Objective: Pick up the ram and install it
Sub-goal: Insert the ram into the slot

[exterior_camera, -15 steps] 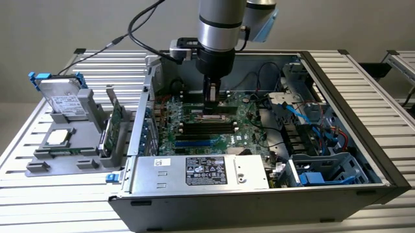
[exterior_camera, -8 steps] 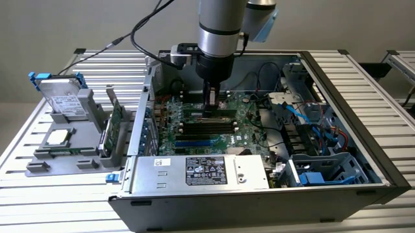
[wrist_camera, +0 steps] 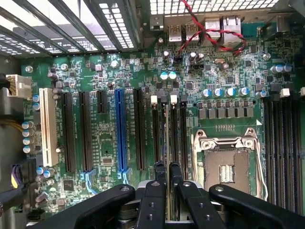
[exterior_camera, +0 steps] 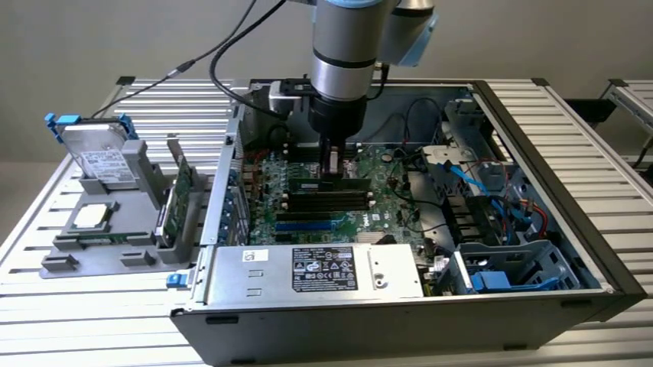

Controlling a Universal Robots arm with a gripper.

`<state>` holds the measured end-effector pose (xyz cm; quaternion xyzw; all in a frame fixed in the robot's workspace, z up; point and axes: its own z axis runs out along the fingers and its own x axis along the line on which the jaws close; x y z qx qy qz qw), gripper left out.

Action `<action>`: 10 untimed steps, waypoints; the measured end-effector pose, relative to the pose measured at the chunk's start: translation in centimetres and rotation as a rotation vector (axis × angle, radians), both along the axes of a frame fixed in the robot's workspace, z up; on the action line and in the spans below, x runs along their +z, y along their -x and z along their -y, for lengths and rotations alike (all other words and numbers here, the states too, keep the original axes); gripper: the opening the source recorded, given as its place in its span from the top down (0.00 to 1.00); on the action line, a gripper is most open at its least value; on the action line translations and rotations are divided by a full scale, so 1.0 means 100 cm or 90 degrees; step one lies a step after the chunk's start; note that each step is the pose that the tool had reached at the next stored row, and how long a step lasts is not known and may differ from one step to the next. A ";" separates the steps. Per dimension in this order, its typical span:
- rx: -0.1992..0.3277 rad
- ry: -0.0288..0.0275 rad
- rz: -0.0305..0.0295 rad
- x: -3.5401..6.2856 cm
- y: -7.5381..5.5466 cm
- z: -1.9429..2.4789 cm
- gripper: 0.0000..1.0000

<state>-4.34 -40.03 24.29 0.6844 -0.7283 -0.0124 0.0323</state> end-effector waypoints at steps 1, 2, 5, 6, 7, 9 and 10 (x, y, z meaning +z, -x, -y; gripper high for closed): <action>0.001 0.0000 0.0000 -0.0018 0.000 0.0000 0.84; 0.003 0.0000 0.0000 -0.0037 0.000 0.0000 0.84; 0.011 -0.0001 0.0000 -0.0092 0.000 0.0000 0.84; 0.014 0.0000 0.0000 -0.0109 0.001 0.0000 0.84; 0.018 0.0000 0.0000 -0.0127 0.001 0.0000 0.84; 0.024 0.0000 0.0000 -0.0161 0.001 0.0000 0.84; 0.025 0.0000 0.0000 -0.0167 0.001 0.0000 0.84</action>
